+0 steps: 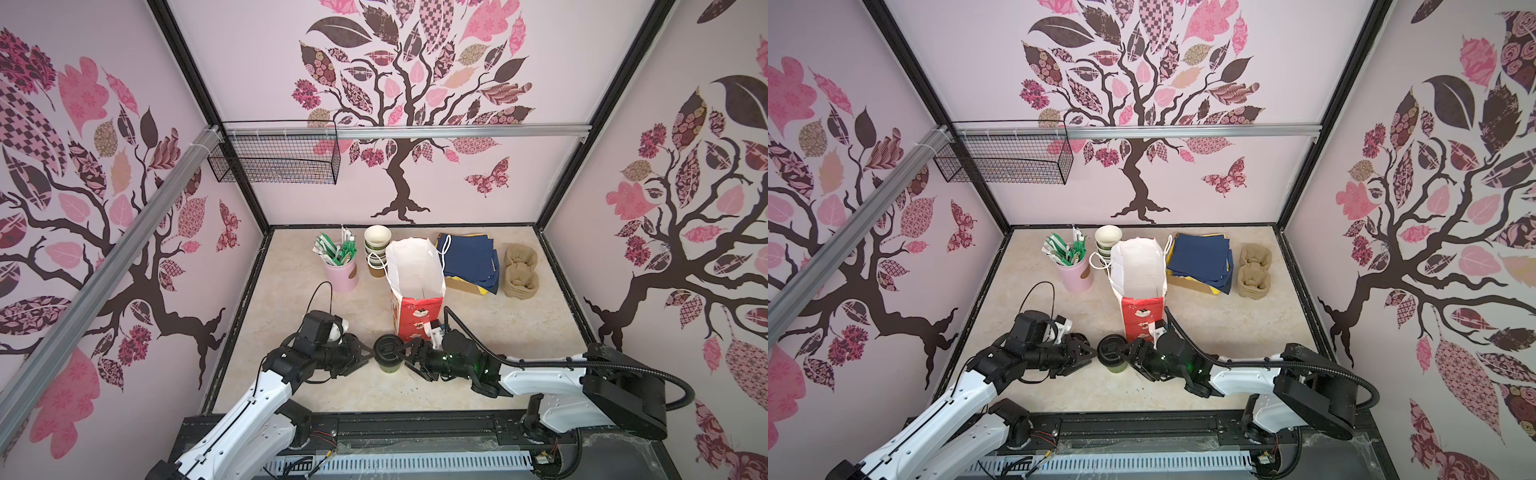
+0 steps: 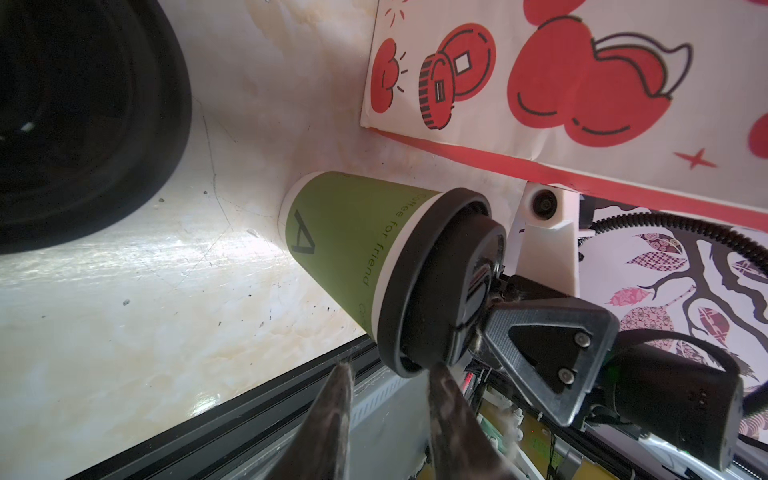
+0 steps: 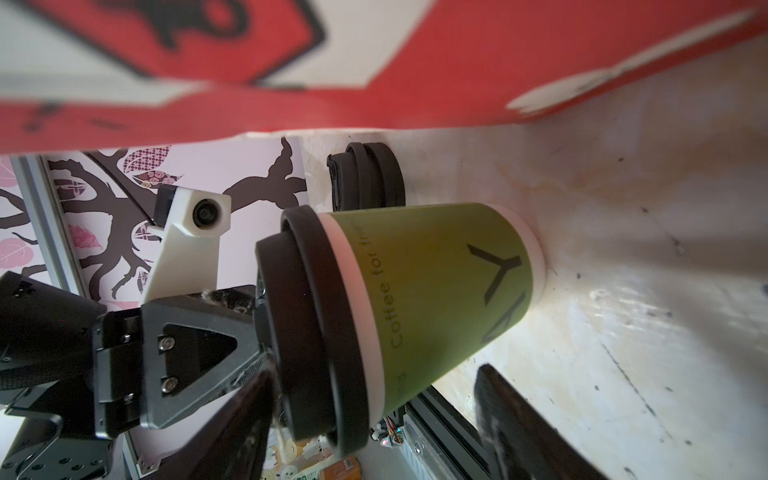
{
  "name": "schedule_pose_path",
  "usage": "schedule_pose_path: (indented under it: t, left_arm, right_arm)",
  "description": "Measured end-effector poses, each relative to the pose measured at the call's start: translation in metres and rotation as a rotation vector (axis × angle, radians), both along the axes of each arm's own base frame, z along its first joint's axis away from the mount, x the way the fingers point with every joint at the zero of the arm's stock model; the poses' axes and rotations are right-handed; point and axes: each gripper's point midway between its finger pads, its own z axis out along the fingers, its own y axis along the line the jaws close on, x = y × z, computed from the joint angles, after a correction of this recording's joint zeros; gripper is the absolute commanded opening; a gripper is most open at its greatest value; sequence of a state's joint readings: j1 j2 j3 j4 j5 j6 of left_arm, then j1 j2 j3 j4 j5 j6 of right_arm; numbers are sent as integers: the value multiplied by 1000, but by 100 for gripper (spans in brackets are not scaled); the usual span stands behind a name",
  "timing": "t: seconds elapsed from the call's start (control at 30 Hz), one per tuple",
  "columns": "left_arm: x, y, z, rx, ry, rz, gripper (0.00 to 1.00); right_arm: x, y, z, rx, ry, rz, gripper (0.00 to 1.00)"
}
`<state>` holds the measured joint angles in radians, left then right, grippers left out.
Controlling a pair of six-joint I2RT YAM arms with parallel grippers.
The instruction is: Pack the takeout coffee
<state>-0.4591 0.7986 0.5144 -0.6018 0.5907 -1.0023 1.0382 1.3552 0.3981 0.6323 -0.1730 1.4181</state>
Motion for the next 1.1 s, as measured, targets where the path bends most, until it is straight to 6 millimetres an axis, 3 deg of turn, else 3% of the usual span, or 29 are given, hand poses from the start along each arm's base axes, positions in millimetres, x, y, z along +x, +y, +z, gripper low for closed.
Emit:
schedule_pose_path:
  t: [1.1]
  left_arm:
    - [4,-5,-12,19,-36,-69,14]
  right_arm:
    - [-1,4,-3,14,28,5,73]
